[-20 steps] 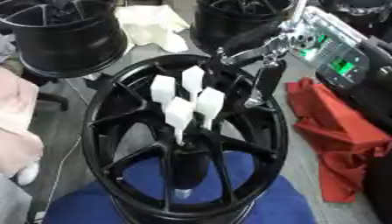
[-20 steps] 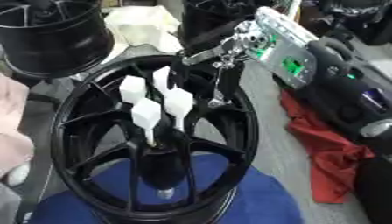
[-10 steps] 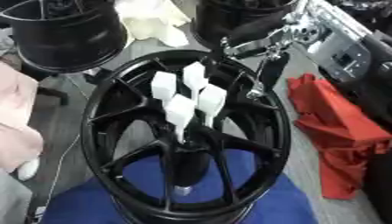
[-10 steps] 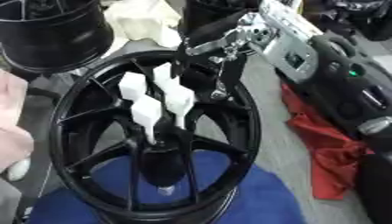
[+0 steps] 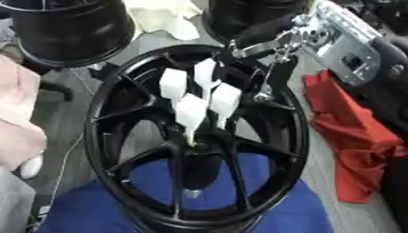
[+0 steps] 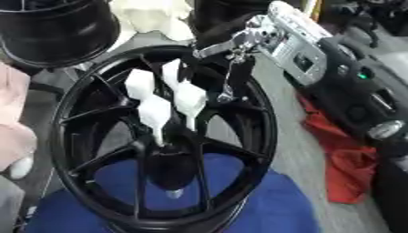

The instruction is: Pull the pin out of the wheel hub.

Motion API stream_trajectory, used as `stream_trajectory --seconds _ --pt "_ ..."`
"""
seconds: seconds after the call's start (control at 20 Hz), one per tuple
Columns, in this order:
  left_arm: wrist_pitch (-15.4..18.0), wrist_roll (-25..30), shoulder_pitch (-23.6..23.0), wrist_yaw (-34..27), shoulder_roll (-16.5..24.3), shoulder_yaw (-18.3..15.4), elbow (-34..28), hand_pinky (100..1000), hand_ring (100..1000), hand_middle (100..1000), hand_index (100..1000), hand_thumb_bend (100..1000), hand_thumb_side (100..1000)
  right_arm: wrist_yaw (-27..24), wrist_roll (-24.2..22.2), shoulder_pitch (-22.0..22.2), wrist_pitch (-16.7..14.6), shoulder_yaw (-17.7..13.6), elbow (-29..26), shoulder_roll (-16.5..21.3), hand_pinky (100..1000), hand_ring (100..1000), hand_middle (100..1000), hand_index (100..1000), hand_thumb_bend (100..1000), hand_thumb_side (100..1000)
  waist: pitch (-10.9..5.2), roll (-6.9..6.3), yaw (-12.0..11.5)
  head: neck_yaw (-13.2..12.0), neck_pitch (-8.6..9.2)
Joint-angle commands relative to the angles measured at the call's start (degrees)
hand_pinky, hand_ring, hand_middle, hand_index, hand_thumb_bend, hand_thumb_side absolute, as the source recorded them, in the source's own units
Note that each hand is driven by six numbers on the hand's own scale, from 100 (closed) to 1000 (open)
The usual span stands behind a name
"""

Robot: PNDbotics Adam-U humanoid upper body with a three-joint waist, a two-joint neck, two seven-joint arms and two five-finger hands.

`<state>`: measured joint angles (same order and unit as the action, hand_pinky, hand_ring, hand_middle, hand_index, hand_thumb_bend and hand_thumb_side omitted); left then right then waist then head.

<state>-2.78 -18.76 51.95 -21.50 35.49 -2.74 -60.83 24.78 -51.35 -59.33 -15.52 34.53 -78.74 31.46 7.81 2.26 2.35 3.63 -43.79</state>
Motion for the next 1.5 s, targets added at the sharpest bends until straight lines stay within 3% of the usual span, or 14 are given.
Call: stream_trajectory --seconds 0.05,1.5 --pt "0.1 -0.1 1.4 -0.1 1.7 -0.6 -1.3 774 693 708 836 184 831 0.5 -0.6 -1.1 -1.2 -1.2 0.9 0.3 861 838 769 848 337 100 -0.71 -0.11 -0.1 0.0 -0.33" --pt "0.3 -0.6 1.3 -1.7 1.7 -1.3 -1.0 777 687 713 837 191 831 -2.9 -0.6 -1.2 -2.5 0.9 2.0 -0.4 855 803 722 809 307 100 -0.88 0.47 -0.5 -1.3 -0.33"
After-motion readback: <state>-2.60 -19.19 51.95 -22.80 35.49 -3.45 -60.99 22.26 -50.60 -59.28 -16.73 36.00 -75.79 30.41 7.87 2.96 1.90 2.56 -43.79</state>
